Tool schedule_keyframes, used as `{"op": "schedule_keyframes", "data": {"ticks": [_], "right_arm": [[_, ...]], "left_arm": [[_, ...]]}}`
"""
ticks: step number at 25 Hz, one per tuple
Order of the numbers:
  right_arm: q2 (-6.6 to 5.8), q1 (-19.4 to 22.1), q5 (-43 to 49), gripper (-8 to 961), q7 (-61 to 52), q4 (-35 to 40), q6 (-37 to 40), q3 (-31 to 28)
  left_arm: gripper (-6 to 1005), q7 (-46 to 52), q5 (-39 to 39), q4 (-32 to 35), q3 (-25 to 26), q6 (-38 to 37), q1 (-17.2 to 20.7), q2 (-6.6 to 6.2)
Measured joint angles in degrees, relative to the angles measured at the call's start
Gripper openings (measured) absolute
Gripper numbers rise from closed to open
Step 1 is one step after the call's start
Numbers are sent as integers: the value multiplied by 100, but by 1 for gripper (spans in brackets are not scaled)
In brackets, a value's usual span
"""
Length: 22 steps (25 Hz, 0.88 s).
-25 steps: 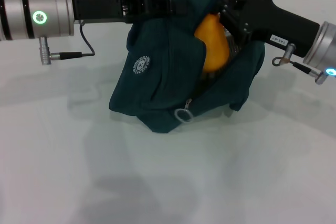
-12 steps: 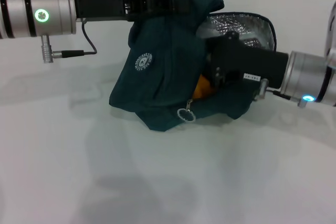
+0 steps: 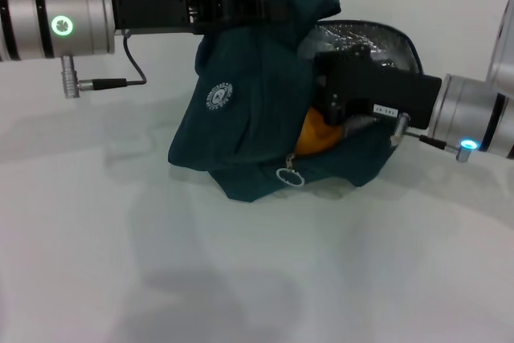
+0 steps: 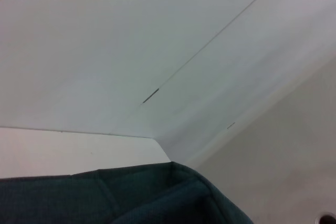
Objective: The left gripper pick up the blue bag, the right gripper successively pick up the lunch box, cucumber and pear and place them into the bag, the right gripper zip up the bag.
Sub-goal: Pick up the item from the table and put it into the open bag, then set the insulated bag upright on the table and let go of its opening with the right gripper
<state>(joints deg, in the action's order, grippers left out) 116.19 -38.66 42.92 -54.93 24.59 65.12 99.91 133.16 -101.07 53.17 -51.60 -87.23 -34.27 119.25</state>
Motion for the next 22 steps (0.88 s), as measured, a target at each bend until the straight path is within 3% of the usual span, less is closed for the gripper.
{"op": "schedule_keyframes", "data": {"ticks": [4, 9, 16, 20, 22], "right_arm": [[0, 142, -3, 60, 12, 161, 191, -8], [-22, 599, -36, 201, 699, 358, 920, -149], [-56, 1636, -103, 465, 1231, 159, 2289, -1407], [-90, 2145, -81, 615, 1510, -154, 2629, -2122], [-113, 2206, -61, 685, 1518, -200, 2703, -2191]], "left_arm": [[51, -4, -21, 0, 26, 13, 17, -9], [51, -50, -35, 0, 29, 47, 18, -9], [51, -118, -41, -17, 33, 84, 36, -8], [51, -121, -43, -17, 38, 112, 86, -16], [51, -121, -44, -17, 38, 133, 90, -23]]}}
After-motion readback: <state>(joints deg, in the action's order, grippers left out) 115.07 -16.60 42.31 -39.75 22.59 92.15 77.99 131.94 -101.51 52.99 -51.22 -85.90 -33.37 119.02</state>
